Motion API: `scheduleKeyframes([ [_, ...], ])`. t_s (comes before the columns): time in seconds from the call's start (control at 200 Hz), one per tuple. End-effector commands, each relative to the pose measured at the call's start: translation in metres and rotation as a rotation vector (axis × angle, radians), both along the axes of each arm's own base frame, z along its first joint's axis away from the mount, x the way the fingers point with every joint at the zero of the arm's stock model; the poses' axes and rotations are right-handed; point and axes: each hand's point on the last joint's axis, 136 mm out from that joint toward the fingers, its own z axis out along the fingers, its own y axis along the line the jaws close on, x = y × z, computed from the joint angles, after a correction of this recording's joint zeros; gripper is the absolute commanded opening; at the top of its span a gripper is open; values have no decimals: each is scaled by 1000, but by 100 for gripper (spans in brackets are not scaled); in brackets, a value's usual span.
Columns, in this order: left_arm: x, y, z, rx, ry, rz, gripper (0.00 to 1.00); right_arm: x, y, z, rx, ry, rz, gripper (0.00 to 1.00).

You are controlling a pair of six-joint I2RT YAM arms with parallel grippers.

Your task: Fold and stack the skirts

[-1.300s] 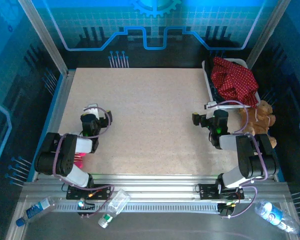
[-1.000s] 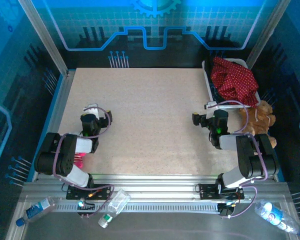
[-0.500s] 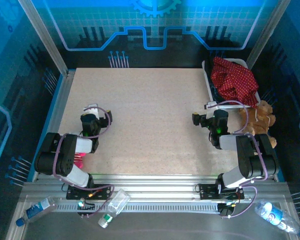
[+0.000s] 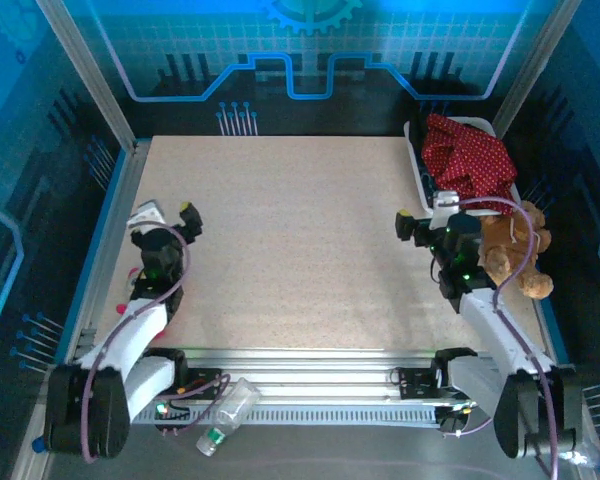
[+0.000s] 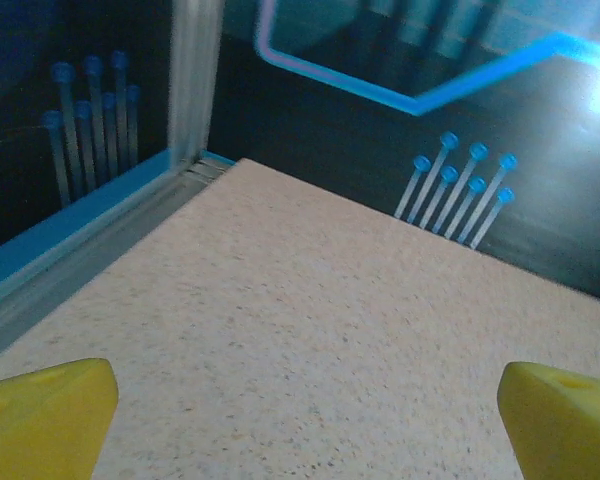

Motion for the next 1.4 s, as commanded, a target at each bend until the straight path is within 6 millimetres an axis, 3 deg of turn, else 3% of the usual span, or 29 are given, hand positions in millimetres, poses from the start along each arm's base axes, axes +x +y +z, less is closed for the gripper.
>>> scheduleKeyframes([
  [0.0, -53, 33, -30, -316, 110, 358, 99, -13, -28, 13, 113, 131, -169, 100],
  [0.055, -69, 32, -40, -436, 133, 427, 99, -8, -47, 25, 159, 157, -260, 100],
  [0.115, -74, 24, -51, -530, 154, 421, 99, -3, -73, 37, 200, 189, -377, 100],
  [0.245, -62, 1, -57, -630, 169, 285, 99, 22, -115, 37, 232, 291, -482, 100],
  [0.37, -66, -2, -59, -669, 190, 266, 99, 58, -139, 33, 173, 390, -492, 100],
  [0.565, -64, 0, -57, -673, 185, 211, 99, 122, -148, 22, 164, 430, -383, 100],
  [0.74, -49, -6, -44, -600, 191, 103, 99, 171, -143, -10, 183, 488, -281, 97],
  [0.825, -41, -11, -37, -573, 190, 44, 99, 186, -144, -22, 158, 510, -267, 80],
  [0.91, -31, -22, -25, -552, 189, -46, 99, 186, -149, -16, 113, 513, -316, 39],
  [0.965, -27, -28, -17, -551, 192, -89, 99, 180, -149, -3, 69, 490, -336, 22],
  [1.065, -16, -43, -5, -557, 200, -186, 99, 164, -136, 33, 14, 410, -328, 0],
  [1.165, -2, -65, 7, -563, 198, -317, 99, 144, -110, 65, 16, 358, -288, 0],
  [1.265, 10, -83, 17, -553, 200, -385, 99, 125, -67, 106, 47, 261, -180, 0],
  [1.395, 27, -101, 23, -568, 242, -431, 99, 102, 9, 150, 128, 186, 55, 0],
])
